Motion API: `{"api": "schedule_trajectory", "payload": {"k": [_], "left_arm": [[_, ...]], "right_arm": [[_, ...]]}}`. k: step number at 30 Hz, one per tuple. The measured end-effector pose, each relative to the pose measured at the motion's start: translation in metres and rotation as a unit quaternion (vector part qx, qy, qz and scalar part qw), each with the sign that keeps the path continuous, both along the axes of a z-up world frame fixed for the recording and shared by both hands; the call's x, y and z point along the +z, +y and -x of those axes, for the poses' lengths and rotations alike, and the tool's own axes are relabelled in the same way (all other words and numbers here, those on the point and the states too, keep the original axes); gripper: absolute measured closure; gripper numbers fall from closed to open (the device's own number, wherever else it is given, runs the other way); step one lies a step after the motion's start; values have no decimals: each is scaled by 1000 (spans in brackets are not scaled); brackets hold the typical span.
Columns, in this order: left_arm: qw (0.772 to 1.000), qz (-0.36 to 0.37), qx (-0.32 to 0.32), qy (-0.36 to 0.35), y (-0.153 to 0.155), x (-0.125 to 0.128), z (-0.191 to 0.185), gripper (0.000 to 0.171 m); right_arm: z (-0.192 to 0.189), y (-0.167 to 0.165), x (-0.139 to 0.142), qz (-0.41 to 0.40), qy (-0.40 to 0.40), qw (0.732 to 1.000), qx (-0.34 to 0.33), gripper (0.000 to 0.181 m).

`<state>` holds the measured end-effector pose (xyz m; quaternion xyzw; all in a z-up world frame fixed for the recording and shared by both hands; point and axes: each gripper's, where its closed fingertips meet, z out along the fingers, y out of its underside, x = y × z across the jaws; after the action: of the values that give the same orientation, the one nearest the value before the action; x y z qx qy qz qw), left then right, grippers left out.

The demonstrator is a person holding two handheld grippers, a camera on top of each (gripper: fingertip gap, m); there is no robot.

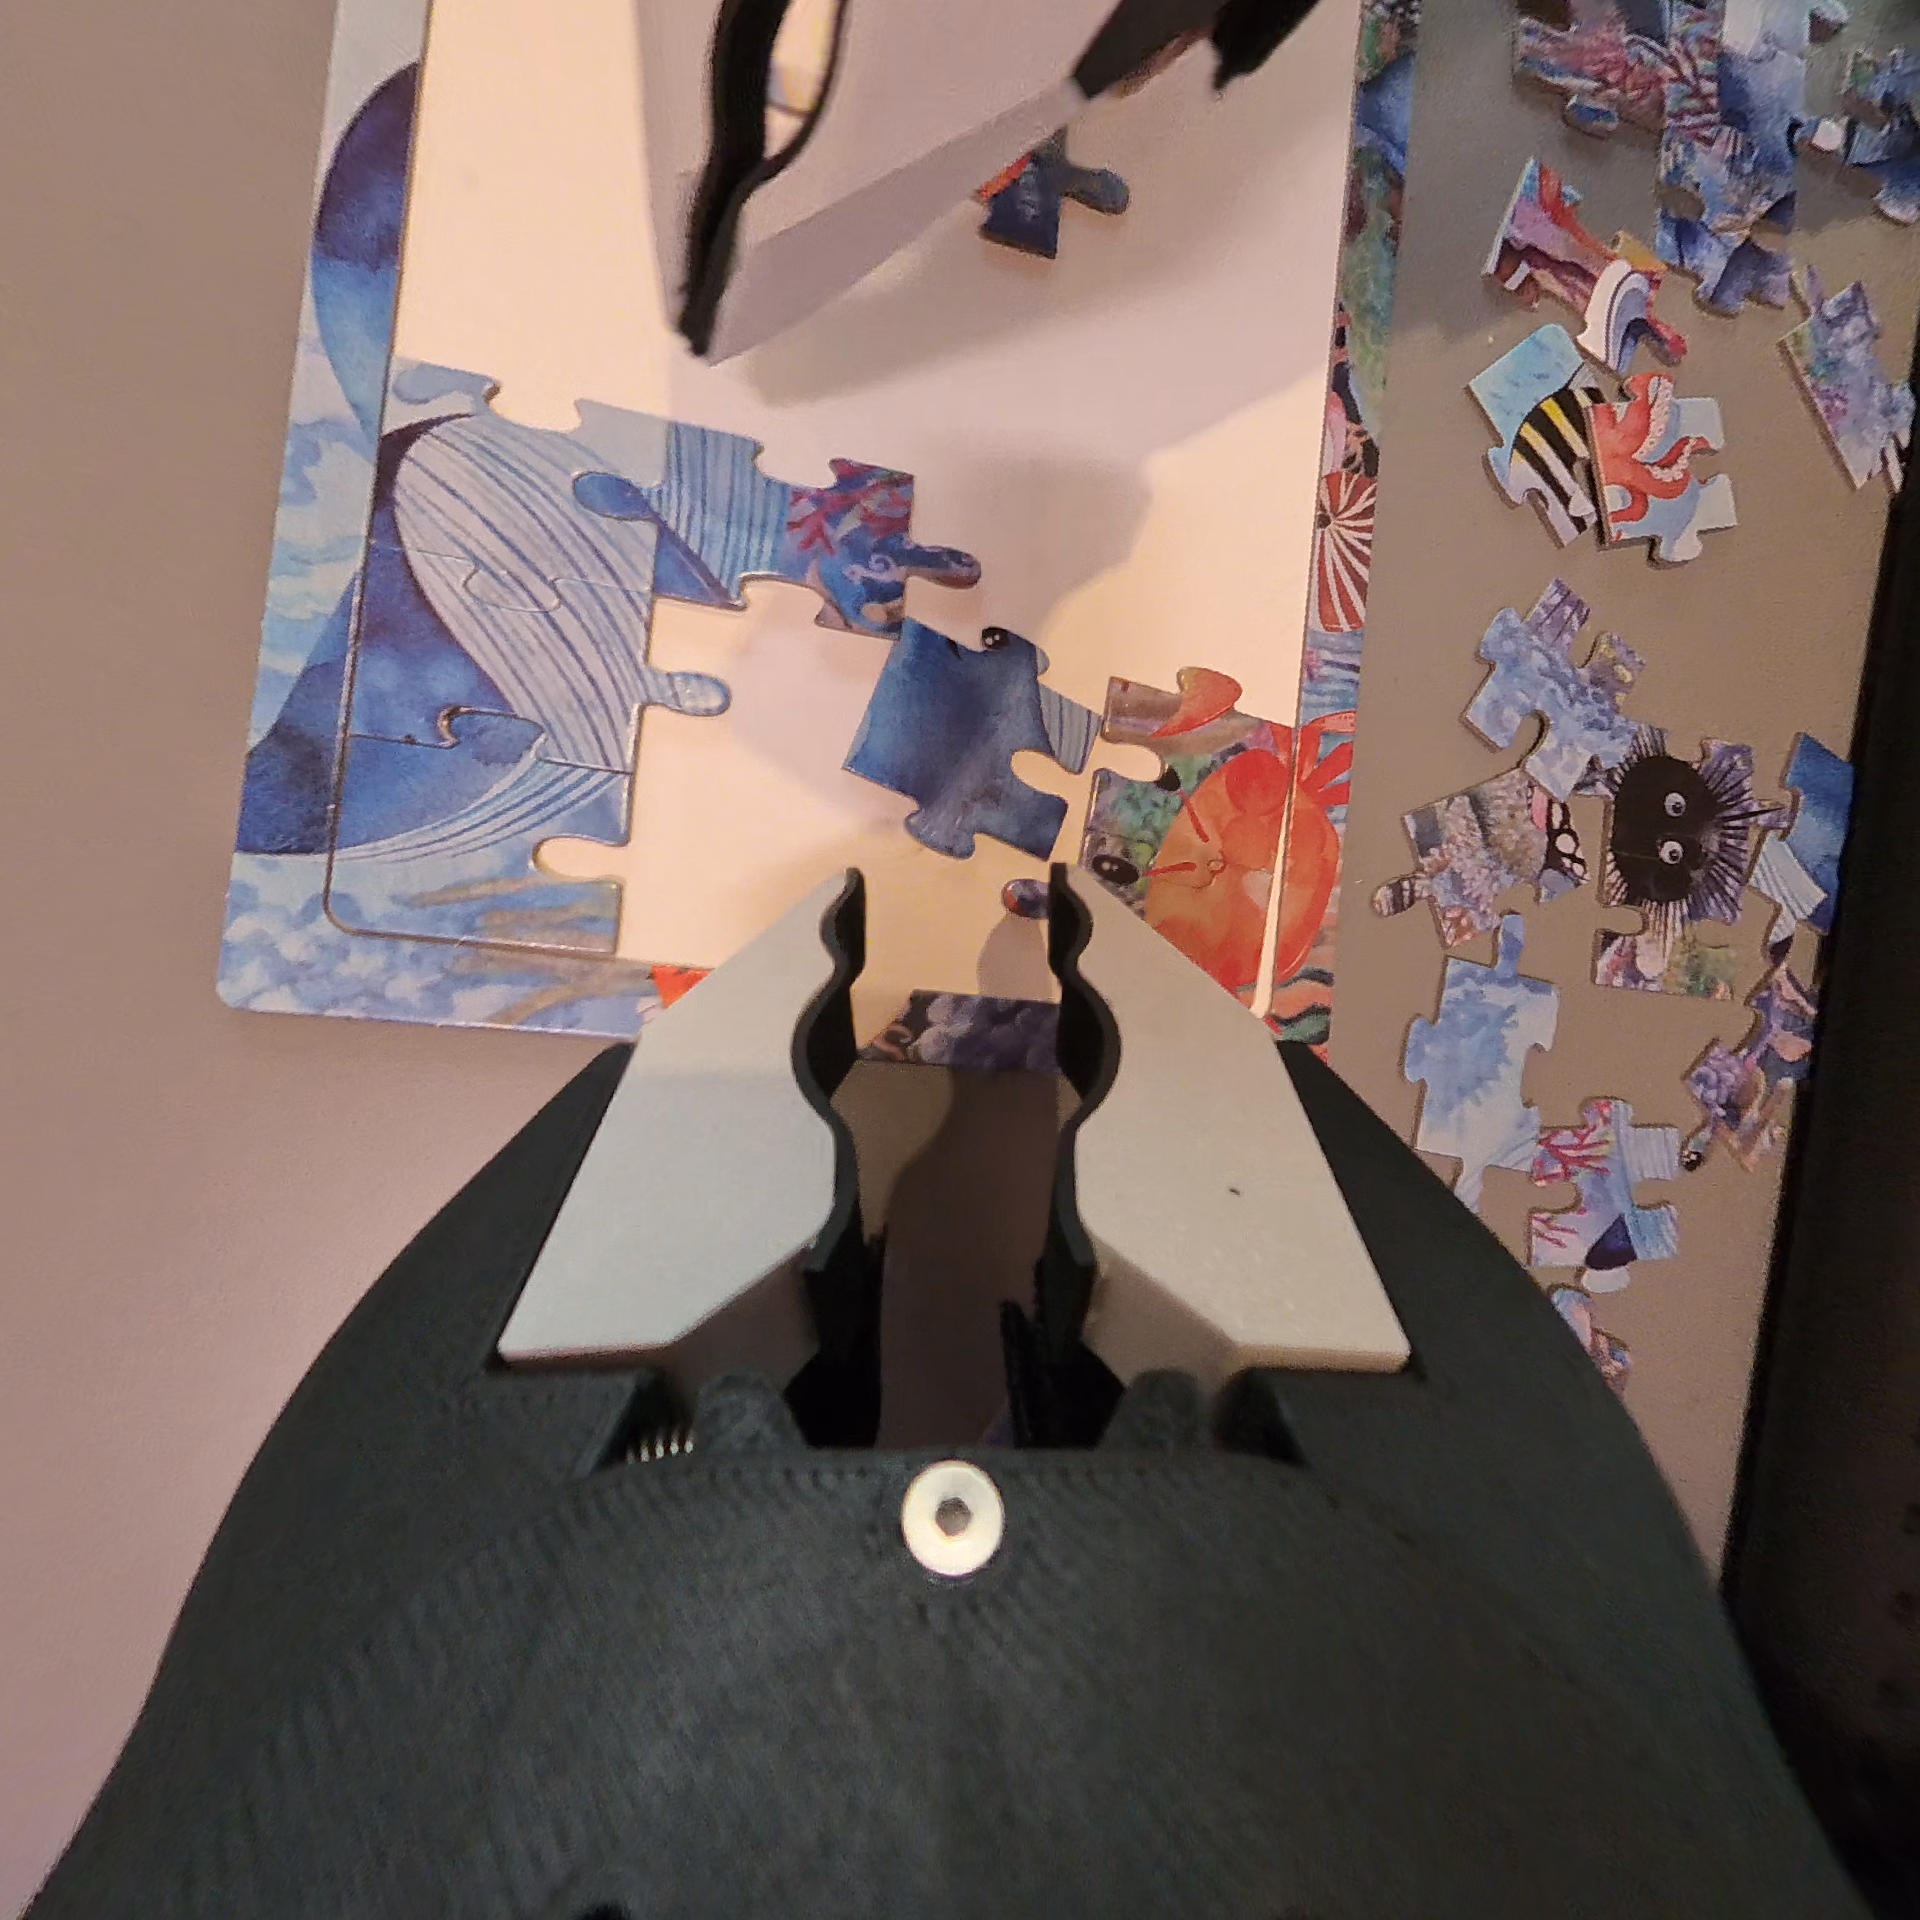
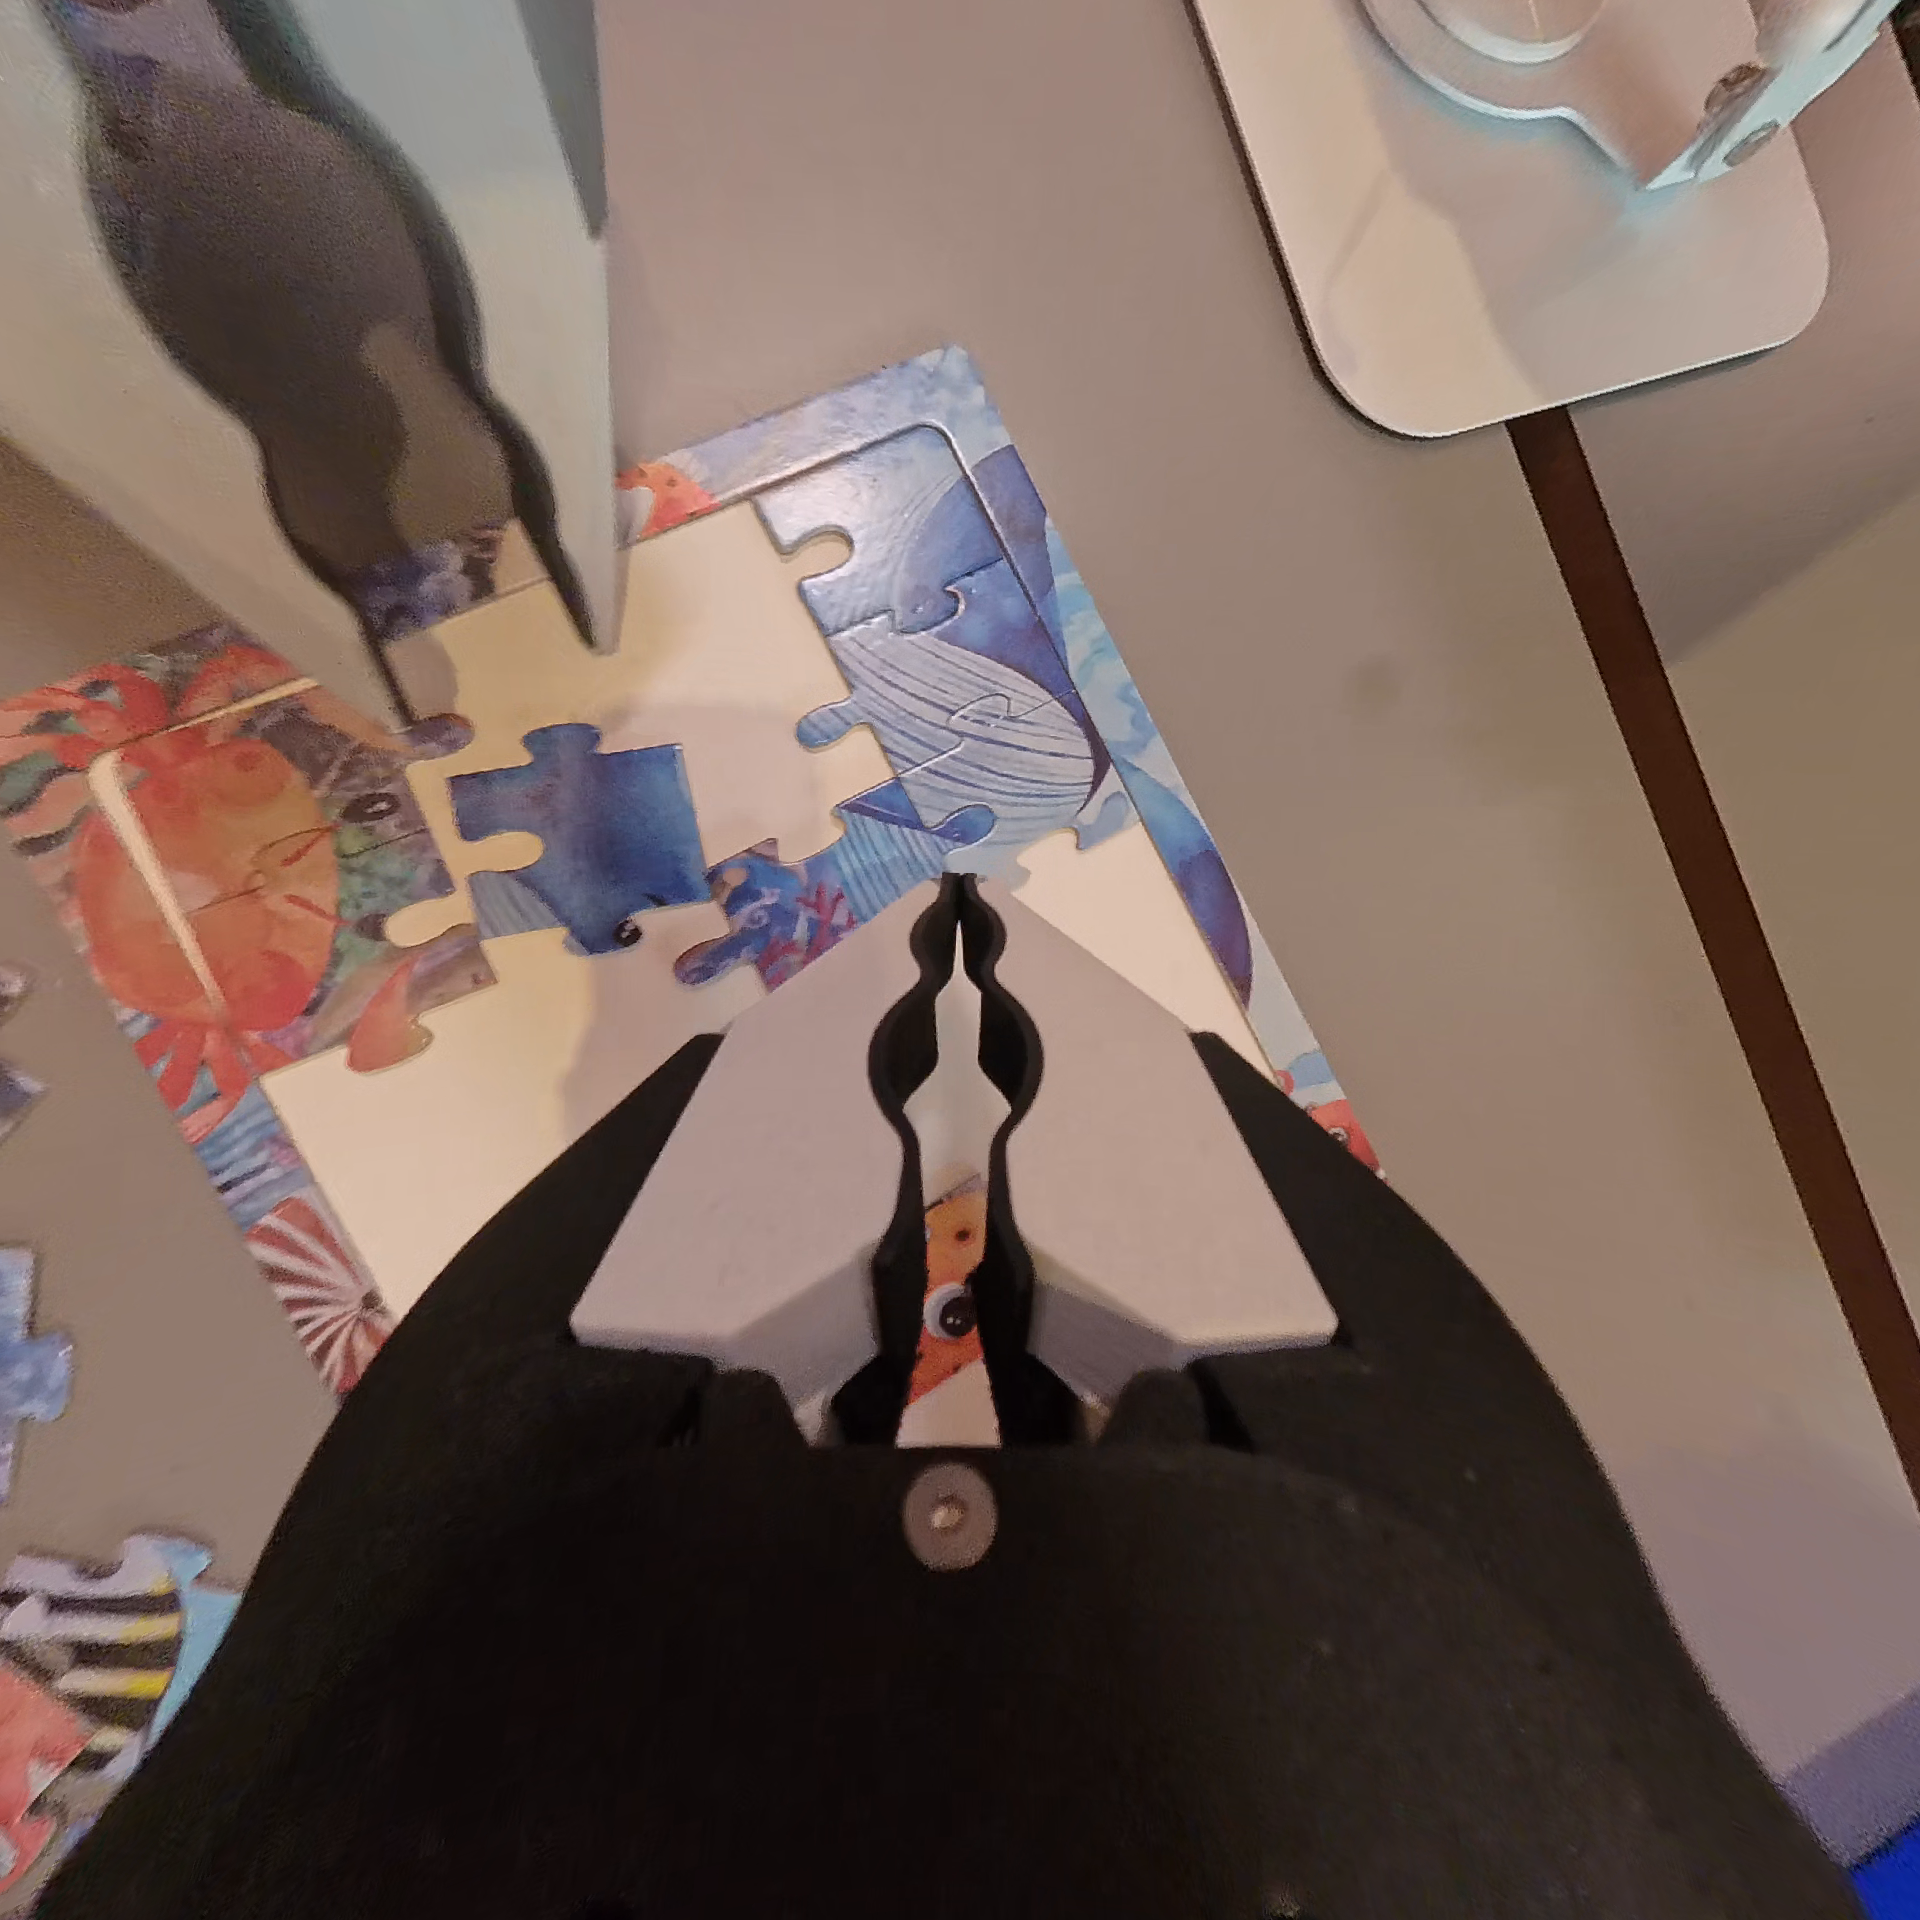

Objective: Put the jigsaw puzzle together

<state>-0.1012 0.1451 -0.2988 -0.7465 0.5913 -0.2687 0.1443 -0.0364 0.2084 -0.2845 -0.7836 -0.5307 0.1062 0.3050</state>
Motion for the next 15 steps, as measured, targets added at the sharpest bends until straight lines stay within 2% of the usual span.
{"api": "schedule_trajectory", "payload": {"k": [3,6,9,15], "left_arm": [[1000,-11,2,7,3,-2,2,132],[1000,-22,-9,12,1,-7,-3,125],[999,-43,-16,8,3,-8,-9,118],[998,-59,-23,4,2,-10,-15,116]], "right_arm": [[-4,-13,3,36,12,999,10,180],[-6,-31,1,69,19,997,27,165],[-6,-52,-10,96,7,994,47,159],[7,-77,-25,107,19,991,73,167]]}}
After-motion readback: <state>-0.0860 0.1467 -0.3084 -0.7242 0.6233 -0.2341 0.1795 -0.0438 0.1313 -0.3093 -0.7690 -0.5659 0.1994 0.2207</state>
